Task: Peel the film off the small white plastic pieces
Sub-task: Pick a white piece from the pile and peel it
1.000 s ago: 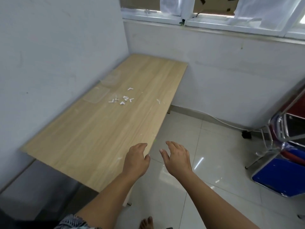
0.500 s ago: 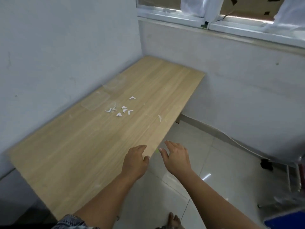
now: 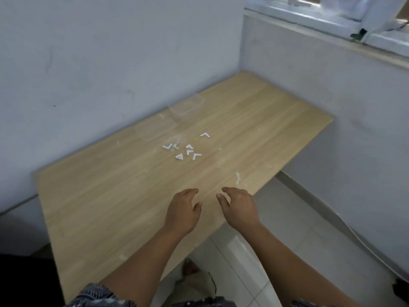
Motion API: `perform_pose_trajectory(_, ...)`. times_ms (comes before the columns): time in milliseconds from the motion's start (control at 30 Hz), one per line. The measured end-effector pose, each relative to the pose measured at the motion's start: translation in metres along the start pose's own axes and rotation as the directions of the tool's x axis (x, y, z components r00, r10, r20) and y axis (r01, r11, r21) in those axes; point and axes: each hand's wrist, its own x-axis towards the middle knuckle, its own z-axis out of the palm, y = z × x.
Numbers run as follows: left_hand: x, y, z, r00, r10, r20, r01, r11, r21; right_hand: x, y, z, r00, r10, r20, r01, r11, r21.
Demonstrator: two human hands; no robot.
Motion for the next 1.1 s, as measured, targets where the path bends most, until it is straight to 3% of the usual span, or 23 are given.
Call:
perform_pose_trajectory(500,0.117,-0.051,-0.026,0.968,-0.208,-0.142,0.201,0.978,-0.056,0.16,-0.04,0.041,0.974,-0.224,0.031,0.224,0.975,0.006)
perform_pose_trajectory(833,0.165,-0.06,-0.02,0.884,-0.416,-0.215,0.4,0.909,-0.118,0.25,-0.053,0.059,0.9,-0.34,0.274,0.363,0.931,-0.037)
perform_pose_trajectory(967,0.177,-0.061,-0.012,0.835,-0.483,-0.264,0.465,0.875,-0.133,0.285,-0.064,0.076,0.867,-0.389,0.31,0.414,0.91,-0.018)
perform_pose_trajectory(1100,0.179,-0.062,-0.006,0.833,-0.457,-0.31,0.448,0.888,-0.105,0.302,-0.076,0.091,0.87,-0.424,0.253,0.439,0.898,-0.005)
